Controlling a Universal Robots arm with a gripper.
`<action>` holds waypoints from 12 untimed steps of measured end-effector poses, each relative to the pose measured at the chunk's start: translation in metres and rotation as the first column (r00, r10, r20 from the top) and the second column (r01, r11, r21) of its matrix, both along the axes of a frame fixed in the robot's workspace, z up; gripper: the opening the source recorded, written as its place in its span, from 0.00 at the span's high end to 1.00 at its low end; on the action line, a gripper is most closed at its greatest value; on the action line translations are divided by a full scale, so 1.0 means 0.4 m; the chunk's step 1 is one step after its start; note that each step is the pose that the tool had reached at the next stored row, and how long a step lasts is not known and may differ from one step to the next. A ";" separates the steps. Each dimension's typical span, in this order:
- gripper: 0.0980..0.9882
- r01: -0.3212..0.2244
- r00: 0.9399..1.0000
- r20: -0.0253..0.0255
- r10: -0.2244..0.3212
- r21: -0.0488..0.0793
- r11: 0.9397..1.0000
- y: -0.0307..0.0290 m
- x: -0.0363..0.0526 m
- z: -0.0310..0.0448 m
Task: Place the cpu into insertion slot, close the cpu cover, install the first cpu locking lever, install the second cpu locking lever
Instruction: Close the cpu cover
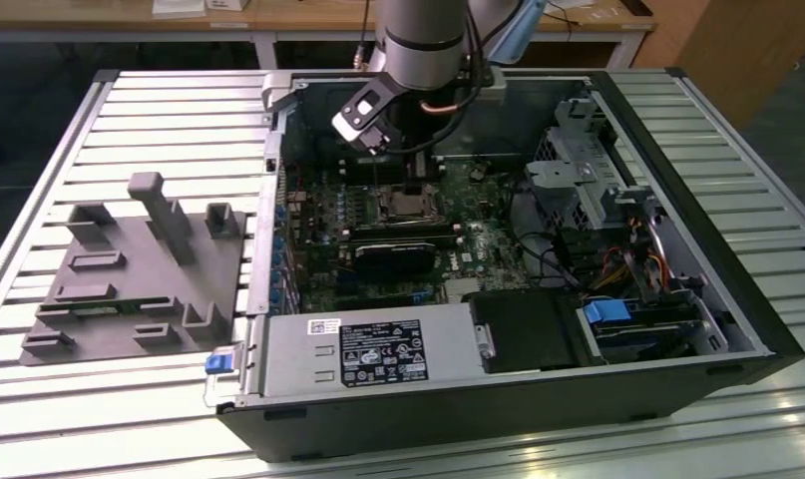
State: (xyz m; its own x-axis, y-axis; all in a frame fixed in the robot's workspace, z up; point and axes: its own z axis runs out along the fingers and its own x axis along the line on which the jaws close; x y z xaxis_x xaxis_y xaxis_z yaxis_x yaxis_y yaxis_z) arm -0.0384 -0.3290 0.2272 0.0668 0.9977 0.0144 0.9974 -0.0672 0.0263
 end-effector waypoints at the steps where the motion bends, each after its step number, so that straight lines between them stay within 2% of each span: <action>1: 0.99 0.000 1.000 0.000 0.000 0.000 1.000 0.000 -0.002 -0.001; 9: 0.99 -0.001 1.000 0.000 0.001 0.000 1.000 -0.001 -0.006 -0.004; 12: 0.99 -0.027 1.000 0.000 0.027 0.000 1.000 -0.001 -0.006 -0.004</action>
State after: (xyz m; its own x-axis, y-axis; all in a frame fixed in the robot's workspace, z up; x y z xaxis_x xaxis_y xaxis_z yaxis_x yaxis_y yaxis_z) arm -0.0408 -0.3293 0.2255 0.0395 0.9991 0.0148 0.9989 -0.0399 0.0262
